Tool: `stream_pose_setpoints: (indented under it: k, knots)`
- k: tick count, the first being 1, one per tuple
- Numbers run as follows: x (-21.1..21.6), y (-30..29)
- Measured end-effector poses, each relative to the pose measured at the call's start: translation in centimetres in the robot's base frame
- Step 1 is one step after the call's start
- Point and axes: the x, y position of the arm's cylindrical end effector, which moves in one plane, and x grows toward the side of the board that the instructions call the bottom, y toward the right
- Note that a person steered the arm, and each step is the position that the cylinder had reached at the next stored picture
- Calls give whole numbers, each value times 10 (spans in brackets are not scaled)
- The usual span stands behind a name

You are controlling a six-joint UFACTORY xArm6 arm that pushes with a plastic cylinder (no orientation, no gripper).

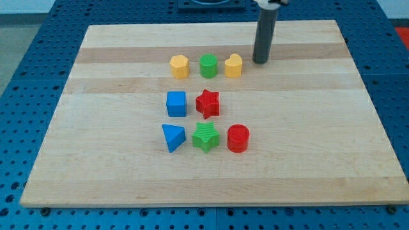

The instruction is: Push the green circle into the red star

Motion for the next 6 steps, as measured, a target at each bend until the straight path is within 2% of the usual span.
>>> stream_pose_setpoints:
  k: [1, 2, 4, 6]
  knots:
    - [-35, -38]
    - [-31, -95]
    - [-19, -116]
    - [48, -96]
